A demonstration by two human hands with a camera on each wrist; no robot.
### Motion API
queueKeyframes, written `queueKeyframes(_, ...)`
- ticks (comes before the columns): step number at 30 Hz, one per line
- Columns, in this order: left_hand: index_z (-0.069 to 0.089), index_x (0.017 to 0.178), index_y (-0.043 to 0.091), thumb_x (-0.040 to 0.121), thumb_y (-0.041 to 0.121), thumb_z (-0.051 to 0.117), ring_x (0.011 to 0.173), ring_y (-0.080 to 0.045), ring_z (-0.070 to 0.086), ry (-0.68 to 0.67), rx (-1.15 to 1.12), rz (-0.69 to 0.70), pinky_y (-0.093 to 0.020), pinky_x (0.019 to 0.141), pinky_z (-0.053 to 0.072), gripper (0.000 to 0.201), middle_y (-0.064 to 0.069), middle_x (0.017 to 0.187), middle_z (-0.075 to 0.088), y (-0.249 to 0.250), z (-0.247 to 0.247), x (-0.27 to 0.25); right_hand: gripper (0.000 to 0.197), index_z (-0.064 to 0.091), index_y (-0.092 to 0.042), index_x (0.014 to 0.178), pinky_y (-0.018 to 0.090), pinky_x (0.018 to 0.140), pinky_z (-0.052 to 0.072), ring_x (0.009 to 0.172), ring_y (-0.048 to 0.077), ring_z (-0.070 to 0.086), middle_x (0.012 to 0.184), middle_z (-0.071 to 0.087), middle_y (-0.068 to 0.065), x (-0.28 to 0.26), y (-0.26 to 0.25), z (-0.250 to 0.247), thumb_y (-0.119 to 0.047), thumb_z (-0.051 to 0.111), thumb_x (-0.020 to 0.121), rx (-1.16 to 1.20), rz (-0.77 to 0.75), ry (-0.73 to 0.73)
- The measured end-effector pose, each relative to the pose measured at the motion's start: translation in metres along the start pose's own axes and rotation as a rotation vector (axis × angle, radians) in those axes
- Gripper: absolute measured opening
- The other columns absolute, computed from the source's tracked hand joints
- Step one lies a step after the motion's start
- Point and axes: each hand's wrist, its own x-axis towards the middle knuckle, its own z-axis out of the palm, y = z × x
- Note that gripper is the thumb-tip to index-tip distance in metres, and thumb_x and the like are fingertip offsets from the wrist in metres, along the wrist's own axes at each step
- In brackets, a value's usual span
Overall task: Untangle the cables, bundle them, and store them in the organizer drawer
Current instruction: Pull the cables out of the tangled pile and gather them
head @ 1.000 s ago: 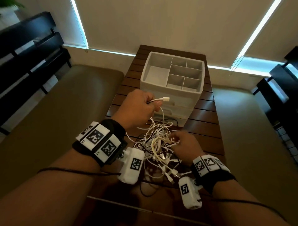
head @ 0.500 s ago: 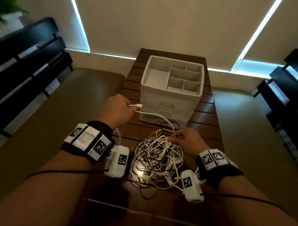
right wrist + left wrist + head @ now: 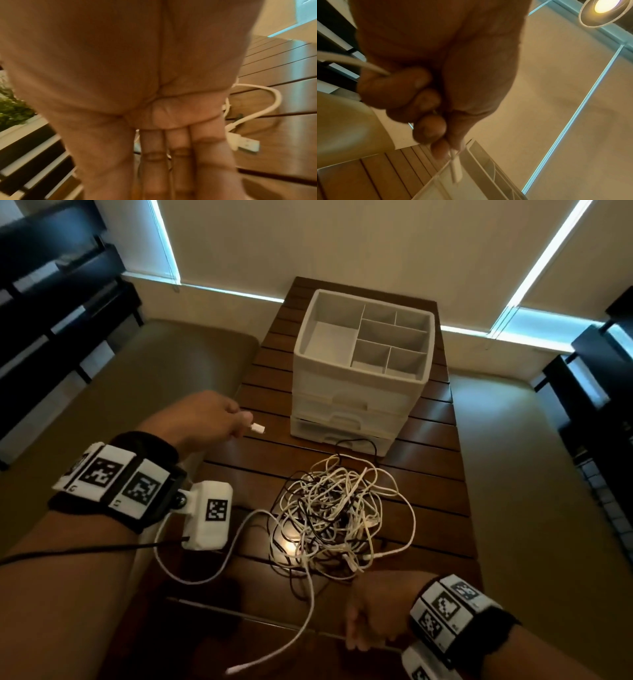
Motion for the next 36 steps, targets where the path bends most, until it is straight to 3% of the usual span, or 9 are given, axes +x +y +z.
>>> queueKeyframes(2,0.061,0.076,0.009,0.098,0.028,0.052,0.052,-0.016,0.04,-0.152,-0.031,-0.029,-0.026,0.049,0.031,0.031,-0.007,0.062,0.052,-0.007,0.001,-0.001,0.021,0.074,-0.015,0.093,0.017,0.058,0.049,0.057,0.0,0.06,0.082,0.074,0.0,-0.012,0.011,-0.005,-0.006,0.057,0.087,0.093,0.091,0.115)
queueKeyframes(7,0.057,0.094,0.007,0.101,0.015,0.044,0.039,-0.011,0.039,-0.473,-0.253,-0.066,-0.021,0.038,0.029,0.016,-0.009,0.057,0.06,-0.008,0.018,-0.004,0.01,0.068,-0.011,0.079,0.02,0.052,0.048,0.055,0.008,0.06,0.065,0.067,-0.003,-0.038,0.052,-0.029,-0.011,0.064,0.088,0.483,0.258,0.838)
queueKeyframes(10,0.052,0.094,0.007,0.102,0.011,0.041,0.04,-0.014,0.046,-0.548,-0.273,-0.089,-0.023,0.04,0.035,0.013,-0.013,0.063,0.067,-0.004,0.045,-0.003,0.006,0.068,-0.01,0.091,0.023,0.059,0.052,0.064,0.012,0.063,0.07,0.067,-0.003,-0.024,0.06,-0.028,-0.013,0.066,0.086,0.35,0.396,0.538)
queueKeyframes(12,0.049,0.093,0.008,0.102,0.012,0.042,0.042,-0.015,0.052,-0.55,-0.268,-0.058,-0.025,0.043,0.04,0.012,-0.014,0.069,0.071,-0.005,0.066,-0.002,0.029,0.066,-0.008,0.103,0.027,0.063,0.053,0.068,0.017,0.061,0.073,0.064,0.001,-0.005,0.056,-0.018,-0.023,0.075,0.08,0.238,0.429,0.337)
queueKeyframes(16,0.051,0.093,0.012,0.101,0.015,0.047,0.054,-0.017,0.057,-0.432,-0.374,0.046,-0.031,0.053,0.044,0.01,-0.011,0.078,0.075,-0.012,0.094,0.0,0.007,0.065,-0.007,0.09,0.033,0.067,0.056,0.077,0.026,0.071,0.072,0.065,0.005,0.023,0.054,-0.005,-0.013,0.064,0.088,0.22,0.434,0.289)
queueKeyframes(20,0.055,0.09,0.012,0.098,0.017,0.054,0.046,-0.008,0.049,-0.329,-0.444,0.169,-0.022,0.046,0.039,0.009,-0.004,0.064,0.065,-0.001,0.1,-0.004,0.007,0.061,-0.019,0.086,0.027,0.059,0.05,0.056,0.009,0.058,0.076,0.065,-0.001,-0.006,0.036,-0.021,-0.021,0.06,0.092,0.21,0.347,0.446)
queueKeyframes(23,0.058,0.092,0.008,0.095,0.024,0.059,0.042,-0.004,0.041,-0.28,-0.52,0.2,-0.015,0.042,0.036,0.017,0.003,0.056,0.049,0.009,0.102,-0.003,0.008,0.057,-0.02,0.097,0.017,0.054,0.042,0.066,0.004,0.055,0.08,0.058,-0.009,-0.044,0.013,-0.042,-0.028,0.055,0.095,0.076,0.221,0.688)
queueKeyframes(29,0.067,0.082,0.018,0.095,0.021,0.059,0.054,-0.008,0.045,-0.354,-0.669,0.3,-0.021,0.053,0.037,0.015,0.0,0.068,0.061,0.028,0.114,-0.008,0.004,0.064,-0.021,0.088,0.032,0.071,0.057,0.069,0.008,0.066,0.078,0.068,-0.003,-0.068,-0.016,-0.07,-0.024,0.064,0.09,0.135,-0.07,0.861)
queueKeyframes(36,0.066,0.092,0.014,0.099,0.024,0.053,0.058,-0.01,0.043,-0.422,-0.786,0.214,-0.024,0.055,0.035,0.017,-0.007,0.079,0.058,0.025,0.14,-0.014,0.022,0.048,-0.009,0.093,0.038,0.056,0.057,0.06,0.027,0.07,0.069,0.07,0.012,-0.037,-0.011,-0.078,-0.003,0.067,0.085,0.538,-0.215,1.006)
